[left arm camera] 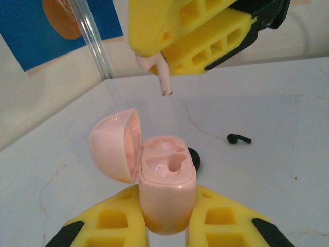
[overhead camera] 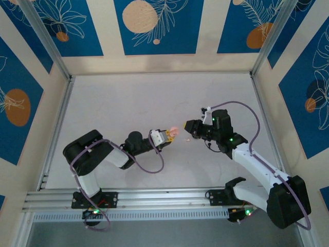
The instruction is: Insert wireless bluetooth earbuds into charging case
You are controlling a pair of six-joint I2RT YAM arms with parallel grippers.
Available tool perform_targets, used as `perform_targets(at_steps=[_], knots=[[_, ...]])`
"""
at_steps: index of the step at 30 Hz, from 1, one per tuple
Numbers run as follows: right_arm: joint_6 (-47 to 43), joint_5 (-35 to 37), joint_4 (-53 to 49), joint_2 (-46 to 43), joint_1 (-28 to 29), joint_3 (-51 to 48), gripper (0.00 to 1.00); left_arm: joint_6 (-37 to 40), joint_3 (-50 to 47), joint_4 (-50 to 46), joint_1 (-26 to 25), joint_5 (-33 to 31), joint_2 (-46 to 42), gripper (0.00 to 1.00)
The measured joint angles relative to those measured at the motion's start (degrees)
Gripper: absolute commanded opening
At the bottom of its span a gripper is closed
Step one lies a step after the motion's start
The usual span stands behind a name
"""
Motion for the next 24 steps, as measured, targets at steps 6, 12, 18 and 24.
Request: perform_targets(at_steps=[6,12,18,24], knots=[[1.31,1.55,2.80,0.07,2.36,0.00,0.19,0.02,-0.02,0.90,-0.04,-1.07,0.00,0.14],[2.67,2.64,4.59,0.33,4.13,-0.20,0.19,0.02,-0.02,1.01,-0.31,-2.32,0.00,0.14],[3.65,3.04,5.90,1.99,5.20,-0.76,0.20,0.02,-0.02,1.01,-0.70,-3.58,0.00,0.14],[4.28,3.06,6.73,3.87,5.88,-0.81,0.20,0.04,-0.02,1.03,-0.98,-4.63,-0.02,0.14]])
